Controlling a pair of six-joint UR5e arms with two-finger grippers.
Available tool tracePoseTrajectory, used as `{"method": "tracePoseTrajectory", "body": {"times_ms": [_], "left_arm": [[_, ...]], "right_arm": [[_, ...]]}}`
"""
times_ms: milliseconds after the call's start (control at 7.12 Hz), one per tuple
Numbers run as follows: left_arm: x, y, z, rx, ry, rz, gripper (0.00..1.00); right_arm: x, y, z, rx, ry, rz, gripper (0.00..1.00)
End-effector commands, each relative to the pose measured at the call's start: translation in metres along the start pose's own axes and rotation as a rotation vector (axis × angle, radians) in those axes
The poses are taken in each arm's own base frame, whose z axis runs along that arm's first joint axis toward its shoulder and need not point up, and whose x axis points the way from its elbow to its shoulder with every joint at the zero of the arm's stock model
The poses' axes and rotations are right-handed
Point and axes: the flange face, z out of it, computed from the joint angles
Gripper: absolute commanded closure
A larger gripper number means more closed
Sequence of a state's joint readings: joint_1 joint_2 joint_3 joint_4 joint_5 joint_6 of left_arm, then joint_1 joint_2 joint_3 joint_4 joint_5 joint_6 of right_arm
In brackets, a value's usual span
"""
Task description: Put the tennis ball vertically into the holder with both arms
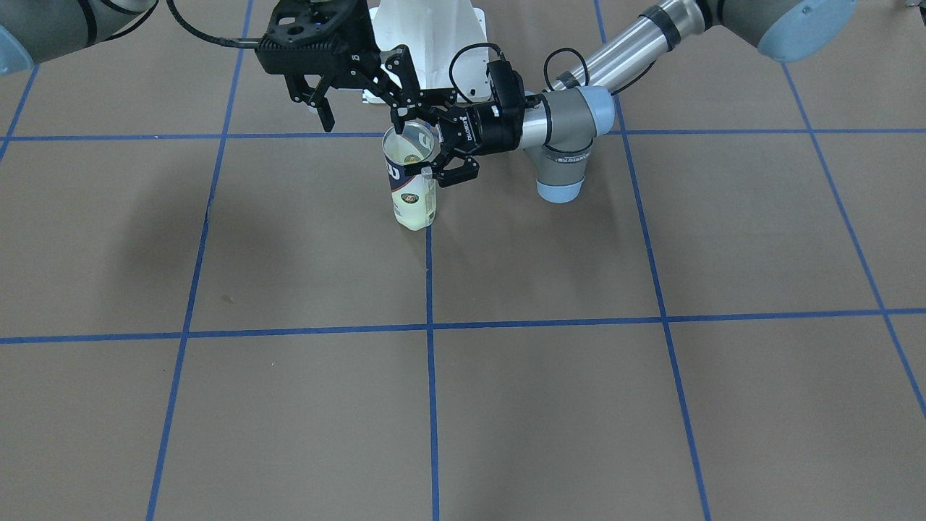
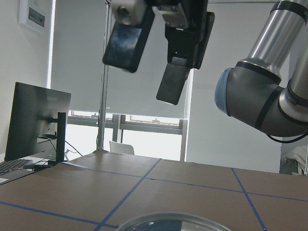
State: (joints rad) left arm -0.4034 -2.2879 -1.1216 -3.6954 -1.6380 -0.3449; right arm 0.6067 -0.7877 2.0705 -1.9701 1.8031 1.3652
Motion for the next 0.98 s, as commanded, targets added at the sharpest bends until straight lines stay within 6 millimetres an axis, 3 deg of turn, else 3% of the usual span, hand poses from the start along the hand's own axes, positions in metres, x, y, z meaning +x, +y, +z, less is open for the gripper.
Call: {"method": "tracePoseTrajectory", "body": {"times_ms": [0,140,281,702,842], "left_arm": [[0.005,-0.023,0.007,0.058,0.0,-0.067,0.0],[0.001,-0.031,0.006,0.072,-0.008,-0.065,0.01],[-0.013,-0.039,0.003,0.078,-0.023,-0.05,0.01],[-0.051,-0.057,-0.013,0.079,-0.068,-0.007,0.01],[-0.079,-0.069,-0.031,0.05,-0.109,0.027,0.01]], "right_arm": [[0.018,-0.027,-0.008,-0.028,-0.001,-0.009,0.01],[0.042,-0.053,-0.009,-0.031,0.014,-0.062,0.01],[0.079,-0.089,-0.012,-0.039,0.033,-0.108,0.01],[0.204,-0.195,-0.026,-0.066,0.101,-0.209,0.01],[0.251,-0.233,-0.027,-0.089,0.124,-0.237,0.01]]}}
